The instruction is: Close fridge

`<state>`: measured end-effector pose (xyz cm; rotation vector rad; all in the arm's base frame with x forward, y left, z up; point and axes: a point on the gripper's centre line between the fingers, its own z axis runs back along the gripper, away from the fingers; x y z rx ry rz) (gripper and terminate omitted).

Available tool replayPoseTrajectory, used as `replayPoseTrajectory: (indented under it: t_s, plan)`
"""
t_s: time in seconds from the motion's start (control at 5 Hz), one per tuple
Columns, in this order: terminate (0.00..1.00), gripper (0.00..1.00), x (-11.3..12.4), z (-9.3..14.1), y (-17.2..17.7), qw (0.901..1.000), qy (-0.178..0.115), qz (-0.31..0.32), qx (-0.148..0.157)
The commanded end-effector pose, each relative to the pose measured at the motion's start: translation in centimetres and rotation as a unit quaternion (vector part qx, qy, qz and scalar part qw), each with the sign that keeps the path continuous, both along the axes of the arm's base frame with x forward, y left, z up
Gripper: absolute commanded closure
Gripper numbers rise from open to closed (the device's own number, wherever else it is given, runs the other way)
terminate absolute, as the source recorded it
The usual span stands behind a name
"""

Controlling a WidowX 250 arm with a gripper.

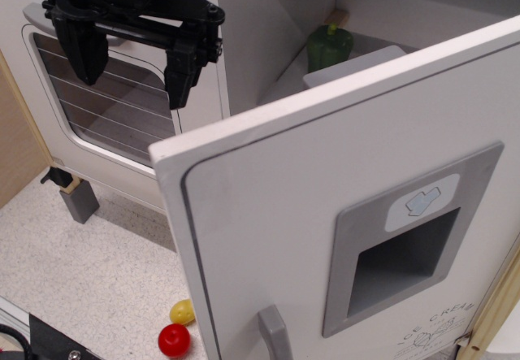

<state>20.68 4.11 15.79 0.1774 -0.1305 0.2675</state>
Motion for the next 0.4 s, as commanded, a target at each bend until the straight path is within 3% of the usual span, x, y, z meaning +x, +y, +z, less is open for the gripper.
replayPoseTrajectory:
  t_s: [0.0, 0.2]
  plan:
    - [0.0, 0.0, 0.0, 0.0, 0.0, 1.0, 0.0, 0.0, 0.0]
    - [0.0, 0.0, 0.6, 1.2, -1.6, 0.999, 0.012, -0.042, 0.006]
